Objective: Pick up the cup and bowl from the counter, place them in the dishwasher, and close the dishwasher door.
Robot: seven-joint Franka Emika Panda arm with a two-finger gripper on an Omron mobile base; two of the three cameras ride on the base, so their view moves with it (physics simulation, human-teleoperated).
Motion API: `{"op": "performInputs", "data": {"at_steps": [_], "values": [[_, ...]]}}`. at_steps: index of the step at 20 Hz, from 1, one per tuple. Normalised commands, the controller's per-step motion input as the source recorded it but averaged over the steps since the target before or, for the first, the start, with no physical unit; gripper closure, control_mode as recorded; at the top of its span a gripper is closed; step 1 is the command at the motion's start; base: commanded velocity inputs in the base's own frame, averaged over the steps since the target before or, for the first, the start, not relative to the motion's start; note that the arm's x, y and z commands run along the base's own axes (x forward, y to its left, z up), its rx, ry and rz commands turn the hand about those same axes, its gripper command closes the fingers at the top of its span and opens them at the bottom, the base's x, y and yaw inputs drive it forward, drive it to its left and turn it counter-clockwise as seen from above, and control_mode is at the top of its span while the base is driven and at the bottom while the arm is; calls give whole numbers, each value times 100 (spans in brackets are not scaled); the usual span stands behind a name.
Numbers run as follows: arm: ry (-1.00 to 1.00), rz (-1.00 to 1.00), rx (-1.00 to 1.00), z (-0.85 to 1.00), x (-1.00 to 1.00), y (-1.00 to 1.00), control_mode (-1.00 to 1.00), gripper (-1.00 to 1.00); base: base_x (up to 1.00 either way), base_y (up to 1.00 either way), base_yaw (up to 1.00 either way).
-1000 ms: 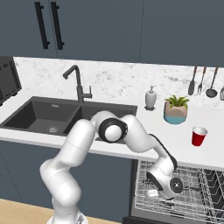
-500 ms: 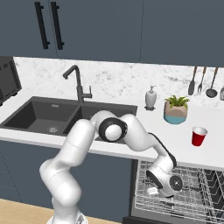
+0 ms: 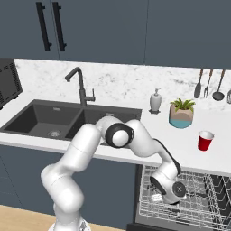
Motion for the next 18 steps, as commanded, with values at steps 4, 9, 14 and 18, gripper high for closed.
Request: {"op": "performInputs", "data": {"at_steps": [4, 9, 14, 18], "values": [[0, 0, 1, -60, -8, 0, -100, 100, 0, 0, 0], [0, 0, 0, -38, -10, 0, -100, 100, 0, 0, 0], [0, 0, 0, -3, -2, 0, -100, -100, 0, 0, 0], [-1, 0, 0, 0, -1, 0, -100, -100, 0, 0, 0]]}}
